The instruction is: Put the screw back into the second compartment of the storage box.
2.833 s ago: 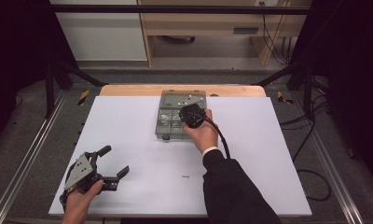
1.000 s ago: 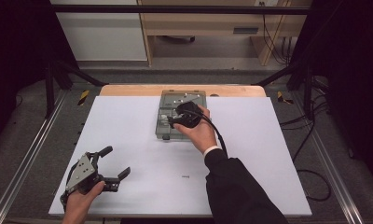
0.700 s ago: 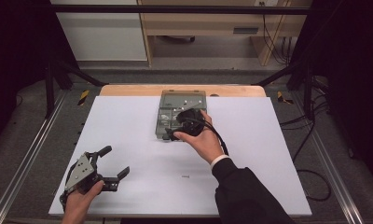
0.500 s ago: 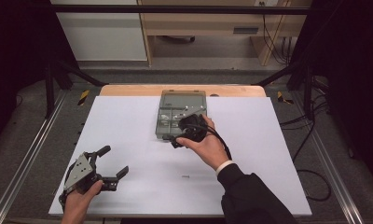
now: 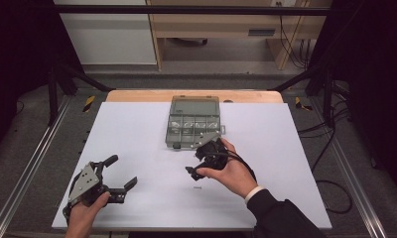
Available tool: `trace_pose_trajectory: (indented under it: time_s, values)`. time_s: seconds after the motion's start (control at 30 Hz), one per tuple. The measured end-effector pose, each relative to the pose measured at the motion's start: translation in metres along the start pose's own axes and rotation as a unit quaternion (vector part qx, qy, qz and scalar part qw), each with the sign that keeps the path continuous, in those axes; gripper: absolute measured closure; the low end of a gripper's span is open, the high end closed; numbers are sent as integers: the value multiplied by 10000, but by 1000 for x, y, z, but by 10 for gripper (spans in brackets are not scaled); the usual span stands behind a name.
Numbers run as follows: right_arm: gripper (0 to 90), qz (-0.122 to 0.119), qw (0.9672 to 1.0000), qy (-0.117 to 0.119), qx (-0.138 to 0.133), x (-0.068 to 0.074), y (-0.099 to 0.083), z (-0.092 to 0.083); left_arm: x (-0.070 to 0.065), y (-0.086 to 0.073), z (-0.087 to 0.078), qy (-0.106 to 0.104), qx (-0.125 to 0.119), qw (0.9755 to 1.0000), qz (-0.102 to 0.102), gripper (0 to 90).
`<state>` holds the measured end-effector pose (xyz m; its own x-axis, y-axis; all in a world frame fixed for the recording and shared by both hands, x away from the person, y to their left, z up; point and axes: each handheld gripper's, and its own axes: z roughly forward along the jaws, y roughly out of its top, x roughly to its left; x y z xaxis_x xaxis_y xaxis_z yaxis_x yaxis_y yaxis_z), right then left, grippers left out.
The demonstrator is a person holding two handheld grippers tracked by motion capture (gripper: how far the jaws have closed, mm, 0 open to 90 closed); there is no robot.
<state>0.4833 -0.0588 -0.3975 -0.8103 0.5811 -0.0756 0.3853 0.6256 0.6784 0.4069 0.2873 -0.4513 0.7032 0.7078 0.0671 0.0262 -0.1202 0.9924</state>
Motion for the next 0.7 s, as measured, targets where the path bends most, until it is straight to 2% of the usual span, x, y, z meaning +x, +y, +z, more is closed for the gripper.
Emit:
trace_pose_trajectory:
  time_s: [0.1,0.2,0.33,0.7]
  values:
    - [73,-96,9997,111,187,5,-11,3,0,0,0,0,-7,10000,-10,9]
    - [77,-158,9994,161,262,9,-17,7,0,0,0,-13,-4,10000,-8,8]
    - [85,-304,9976,342,523,17,-27,13,-1,0,0,-40,25,10000,15,9]
    - [130,-488,9937,465,894,26,-35,22,-1,0,0,-63,26,10000,9,9]
